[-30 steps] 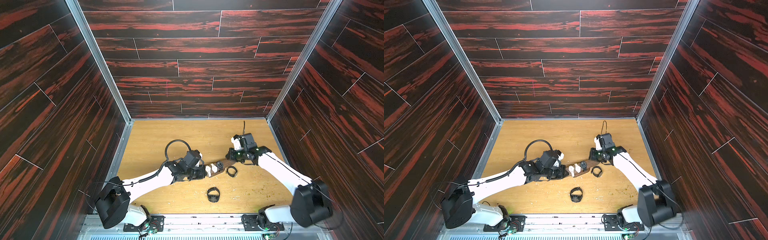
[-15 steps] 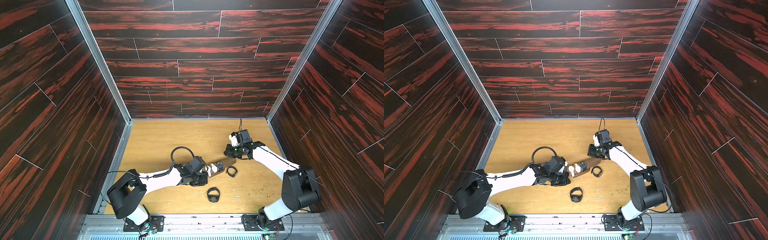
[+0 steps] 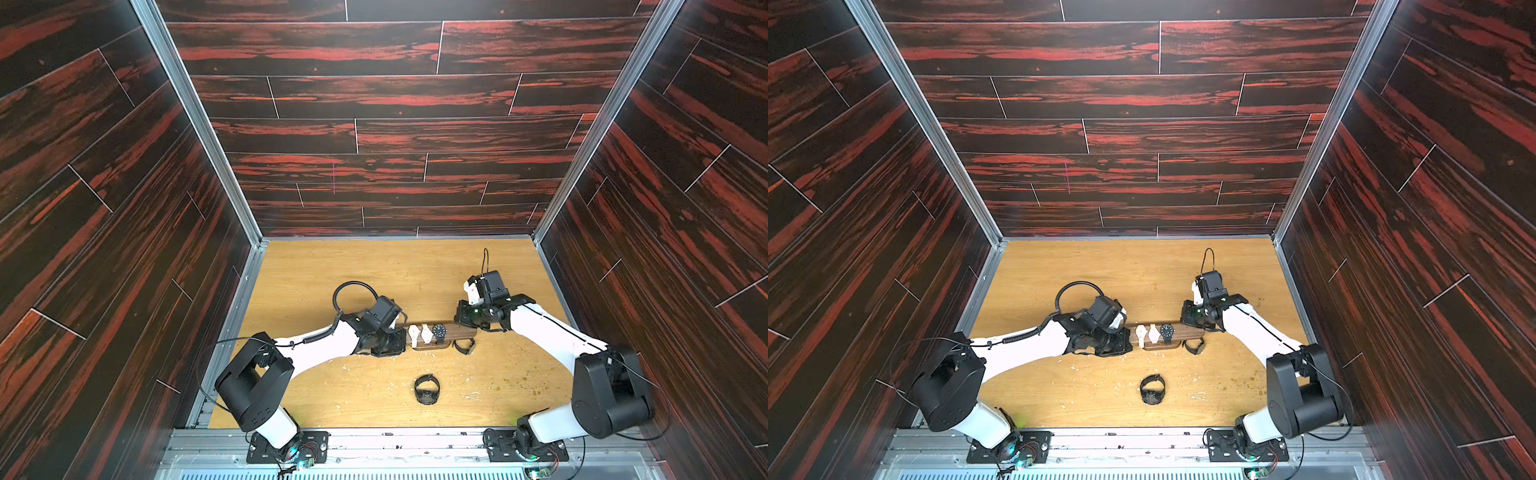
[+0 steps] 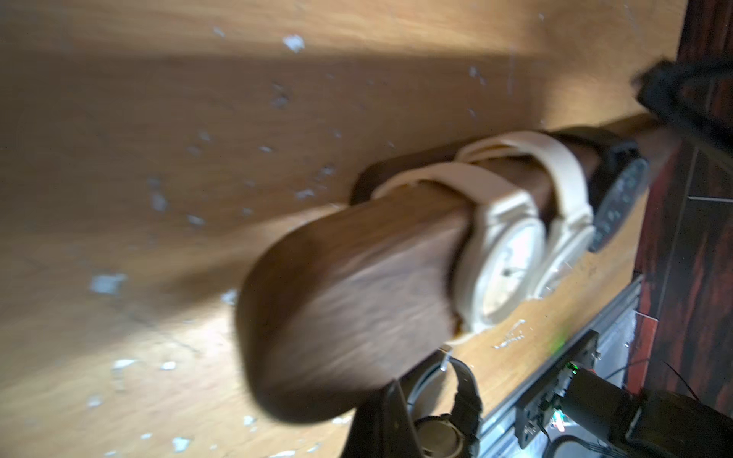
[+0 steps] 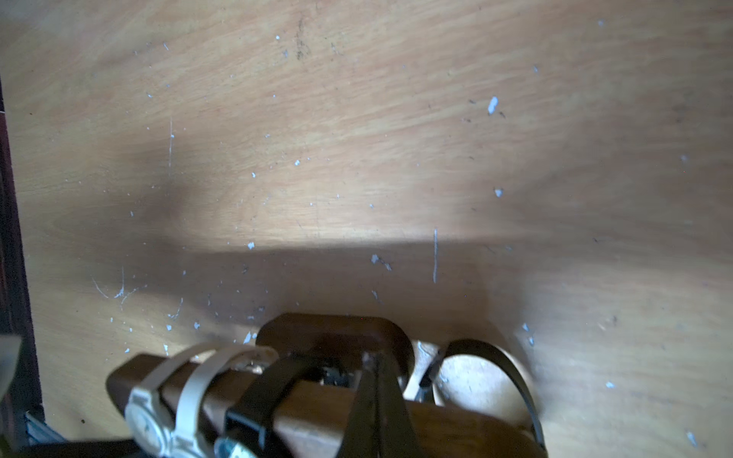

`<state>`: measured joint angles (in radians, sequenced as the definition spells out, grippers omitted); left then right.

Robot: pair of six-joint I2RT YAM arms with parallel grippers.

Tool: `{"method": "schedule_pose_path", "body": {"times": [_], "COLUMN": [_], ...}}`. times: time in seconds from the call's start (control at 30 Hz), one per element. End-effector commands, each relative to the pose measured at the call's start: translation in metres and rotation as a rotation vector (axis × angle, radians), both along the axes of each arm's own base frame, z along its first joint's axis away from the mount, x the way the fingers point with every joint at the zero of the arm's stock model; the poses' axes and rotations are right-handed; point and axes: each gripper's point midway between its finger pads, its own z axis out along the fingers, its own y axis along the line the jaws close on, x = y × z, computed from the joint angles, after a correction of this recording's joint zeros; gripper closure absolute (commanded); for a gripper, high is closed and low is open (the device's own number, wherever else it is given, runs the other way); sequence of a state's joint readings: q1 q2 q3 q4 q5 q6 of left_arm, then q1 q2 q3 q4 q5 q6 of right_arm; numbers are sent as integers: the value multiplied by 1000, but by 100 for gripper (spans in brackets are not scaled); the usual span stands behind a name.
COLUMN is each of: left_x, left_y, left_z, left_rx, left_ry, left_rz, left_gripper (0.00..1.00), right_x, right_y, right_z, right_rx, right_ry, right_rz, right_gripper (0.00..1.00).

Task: Place watch on stand
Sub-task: Adjust the stand at the center of the board.

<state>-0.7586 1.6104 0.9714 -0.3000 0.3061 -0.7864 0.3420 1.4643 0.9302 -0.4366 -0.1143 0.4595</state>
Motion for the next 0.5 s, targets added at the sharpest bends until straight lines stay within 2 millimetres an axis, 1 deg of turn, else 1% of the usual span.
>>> {"method": "schedule_pose_path", "body": {"times": [0.0,0.1,0.23,0.3,0.37,0.4,0.47], "left_x": [5,10,12,15,19,21,25], "left_y": [1,-1,4,9,16,19,27], "left_z": [3,7,15,24,35,40,50], "left_rx": [23,16,25,24,18,14,5], "left_ry": [-12,-17,-33,-55,-83,-96,-128], "left_rz": [-28,-33,-31,-19,-1,9,34], "left_gripper": [95,95,95,95,93,92,90], "right_x": [-12,-16,-21,-26,-36,-42,-60], "right_y": [-7,-11,-15,-15,-11,-7,3], "right_z": [1,6,23,33,41,42,39], "right_rx": [-9,-23,-37,-48,-62,-72,-119], "right_ry": [14,1,-33,-47,-51,-48,-26], "right_rz": [-20,-25,-11,6,47,68,134], "right_gripper": [100,100,100,95,88,85,78]}}
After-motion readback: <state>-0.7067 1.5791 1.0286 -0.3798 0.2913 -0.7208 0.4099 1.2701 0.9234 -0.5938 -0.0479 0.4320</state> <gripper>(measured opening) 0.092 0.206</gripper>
